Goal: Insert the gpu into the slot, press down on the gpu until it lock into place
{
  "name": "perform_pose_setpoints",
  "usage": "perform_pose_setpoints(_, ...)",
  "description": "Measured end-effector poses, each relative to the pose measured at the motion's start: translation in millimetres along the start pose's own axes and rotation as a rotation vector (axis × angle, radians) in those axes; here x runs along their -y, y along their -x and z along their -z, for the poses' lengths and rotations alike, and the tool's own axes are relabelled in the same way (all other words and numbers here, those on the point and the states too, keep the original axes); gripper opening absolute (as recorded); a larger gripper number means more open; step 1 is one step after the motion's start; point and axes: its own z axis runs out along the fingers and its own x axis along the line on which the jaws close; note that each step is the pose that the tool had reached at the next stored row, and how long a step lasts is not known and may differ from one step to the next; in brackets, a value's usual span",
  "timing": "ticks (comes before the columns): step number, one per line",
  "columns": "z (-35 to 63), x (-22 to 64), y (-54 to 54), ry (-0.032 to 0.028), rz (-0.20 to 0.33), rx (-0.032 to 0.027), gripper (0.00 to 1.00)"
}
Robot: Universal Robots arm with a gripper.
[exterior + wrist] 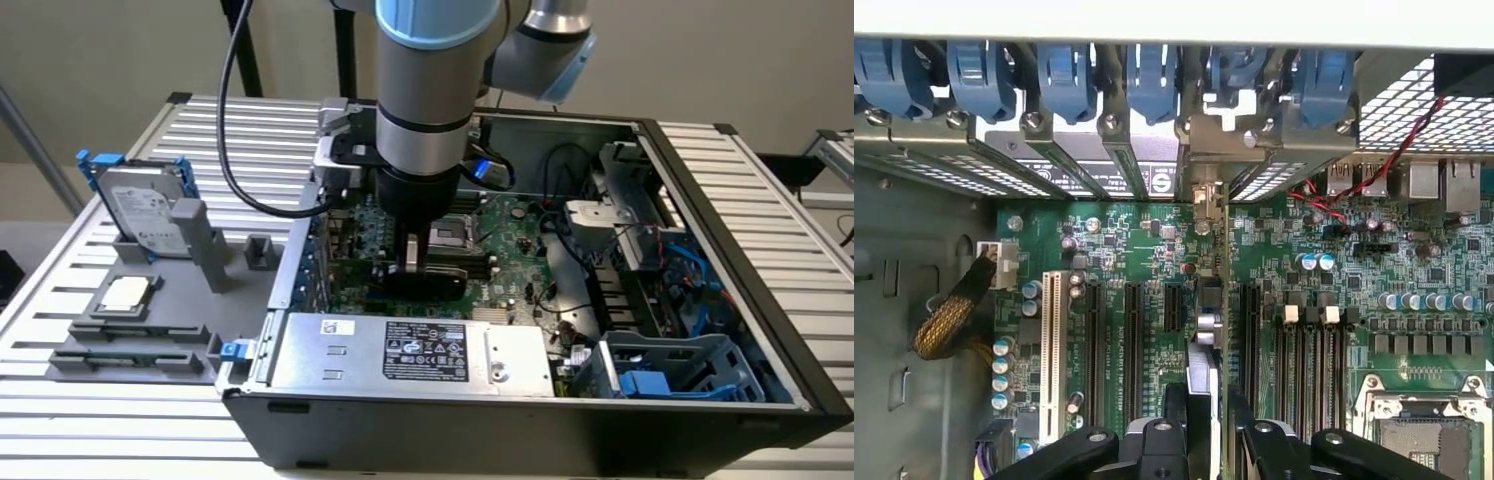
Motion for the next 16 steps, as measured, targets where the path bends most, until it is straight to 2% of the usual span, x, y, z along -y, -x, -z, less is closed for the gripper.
perform_pose_setpoints(1, 0.2, 0.0, 0.1, 0.0000, 0.000, 0.0004, 0.26)
perform_pose_setpoints(2, -0.3, 0.2, 0.5, -0.0022, 0.000, 0.0041, 0.27)
perform_pose_setpoints(3, 2.3, 0.0, 0.3, -0.0011, 0.000, 0.0022, 0.27)
perform_pose_setpoints(4, 6.5, -0.1, 0.3, 0.0000, 0.000, 0.0000, 0.33)
perform_pose_setpoints(11, 38.2, -1.0, 1.5, 0.0004, 0.002, 0.0000, 0.33)
perform_pose_setpoints(13, 47.3, -1.5, 1.9, 0.0004, 0.002, -0.0001, 0.31)
perform_pose_setpoints(14, 50.2, -1.7, 1.9, 0.0007, 0.002, -0.0004, 0.24)
perform_pose_setpoints(15, 51.6, -1.8, 2.0, 0.0005, 0.002, -0.0003, 0.18)
perform_pose_setpoints(16, 51.9, -1.8, 2.0, 0.0005, 0.003, -0.0002, 0.18)
